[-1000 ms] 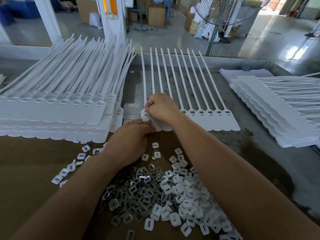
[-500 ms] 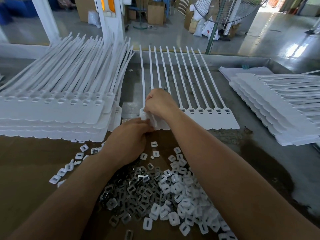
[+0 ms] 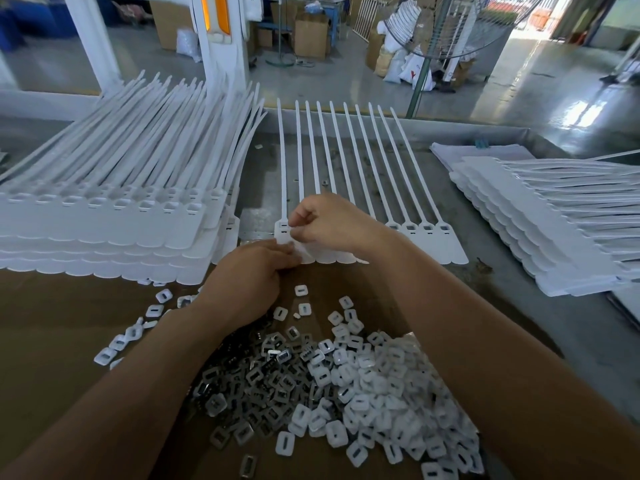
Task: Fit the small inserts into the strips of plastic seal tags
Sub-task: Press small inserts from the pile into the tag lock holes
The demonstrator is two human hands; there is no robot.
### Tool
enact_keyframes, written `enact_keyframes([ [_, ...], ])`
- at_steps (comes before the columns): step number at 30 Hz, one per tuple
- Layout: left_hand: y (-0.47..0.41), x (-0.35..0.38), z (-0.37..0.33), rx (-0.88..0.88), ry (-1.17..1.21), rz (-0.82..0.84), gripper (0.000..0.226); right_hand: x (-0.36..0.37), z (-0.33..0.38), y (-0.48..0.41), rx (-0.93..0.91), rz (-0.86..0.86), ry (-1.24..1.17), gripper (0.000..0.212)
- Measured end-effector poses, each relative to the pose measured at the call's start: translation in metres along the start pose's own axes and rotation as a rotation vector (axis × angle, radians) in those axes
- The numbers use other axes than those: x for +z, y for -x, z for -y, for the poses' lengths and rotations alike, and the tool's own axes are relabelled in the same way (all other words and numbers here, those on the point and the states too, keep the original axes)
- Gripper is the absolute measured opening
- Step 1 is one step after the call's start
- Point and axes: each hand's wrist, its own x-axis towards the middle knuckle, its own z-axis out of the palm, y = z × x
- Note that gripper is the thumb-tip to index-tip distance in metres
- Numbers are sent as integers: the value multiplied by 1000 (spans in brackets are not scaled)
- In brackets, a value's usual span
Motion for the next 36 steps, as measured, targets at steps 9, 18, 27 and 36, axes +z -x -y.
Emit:
enact_keyframes([
  [9, -5, -2, -1, -19, 28, 28, 48, -8, 14, 57, -91, 106, 78, 8],
  [18, -4, -3, -1, -67, 124, -12, 41, 13, 26, 65, -208, 229, 231, 22],
  [27, -4, -2, 1, -68, 154, -14, 44, 19, 20, 61, -163, 215, 234, 13],
  [36, -5, -2, 1, -43, 131, -3, 50, 10, 14, 60, -107, 187, 37, 10],
])
